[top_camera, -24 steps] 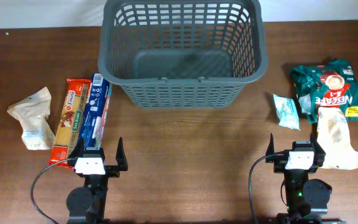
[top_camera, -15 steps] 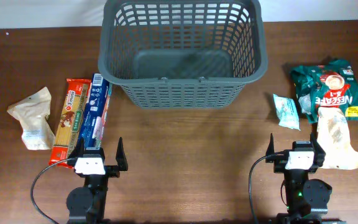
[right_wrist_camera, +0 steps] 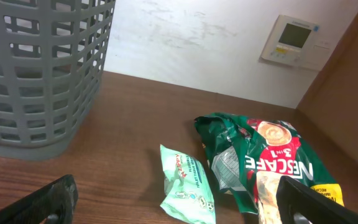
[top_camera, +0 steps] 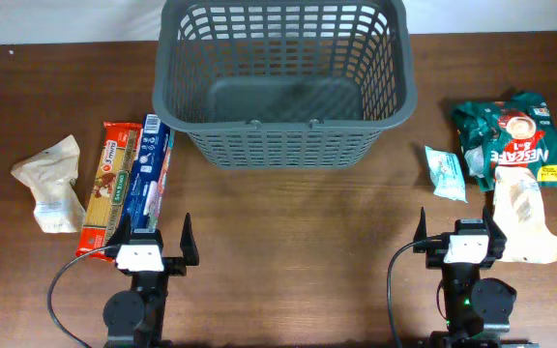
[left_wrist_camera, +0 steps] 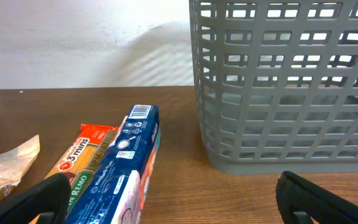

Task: Pack container

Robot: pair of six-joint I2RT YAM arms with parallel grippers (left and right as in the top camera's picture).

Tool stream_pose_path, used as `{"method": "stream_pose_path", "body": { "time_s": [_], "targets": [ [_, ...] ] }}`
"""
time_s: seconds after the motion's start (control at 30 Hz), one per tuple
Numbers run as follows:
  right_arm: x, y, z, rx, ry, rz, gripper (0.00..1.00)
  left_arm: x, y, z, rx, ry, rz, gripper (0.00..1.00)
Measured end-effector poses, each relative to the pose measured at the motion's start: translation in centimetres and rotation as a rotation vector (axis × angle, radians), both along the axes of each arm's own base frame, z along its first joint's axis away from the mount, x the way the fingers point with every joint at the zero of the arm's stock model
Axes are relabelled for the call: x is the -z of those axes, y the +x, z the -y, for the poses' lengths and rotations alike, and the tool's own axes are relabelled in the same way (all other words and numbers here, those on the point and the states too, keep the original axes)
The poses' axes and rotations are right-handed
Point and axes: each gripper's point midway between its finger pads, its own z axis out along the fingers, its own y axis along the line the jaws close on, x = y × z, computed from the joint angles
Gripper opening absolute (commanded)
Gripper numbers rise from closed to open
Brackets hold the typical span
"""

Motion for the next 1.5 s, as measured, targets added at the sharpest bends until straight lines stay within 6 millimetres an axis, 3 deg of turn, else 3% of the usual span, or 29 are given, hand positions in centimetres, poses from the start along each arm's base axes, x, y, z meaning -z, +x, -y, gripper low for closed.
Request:
{"method": "stream_pose_path", "body": {
  "time_s": [0.63, 0.9, 1.0, 1.1, 1.33, 1.5],
  "targets": [
    [0.0, 0.1, -0.6, -0.035, 0.014, 0.000, 0.99, 0.0, 0.0, 0.0, 0.000, 0.000, 0.000, 0.99],
    [0.3, -0.4, -0.8, -0.002, 0.357, -0.030, 0.99, 0.0, 0.0, 0.0, 0.000, 0.000, 0.000, 0.99],
    [-0.8, -0.4, -0.8, 0.014, 0.401, -0.072, 0.99, 0.0, 0.0, 0.0, 0.000, 0.000, 0.000, 0.99],
    [-3.1, 0.0, -0.4, 0.046, 0.399, -0.148, 0.99, 0.0, 0.0, 0.0, 0.000, 0.000, -0.002, 0.99],
    [-8.5, 4.3, 3.1, 0.239, 0.413, -0.564, 0.99, 0.0, 0.0, 0.0, 0.000, 0.000, -0.001, 0.99],
    [-11.8, 10.7, 5.7, 0.286, 0.397, -0.699, 0.99, 0.0, 0.0, 0.0, 0.000, 0.000, 0.001, 0.99]
  ]
}}
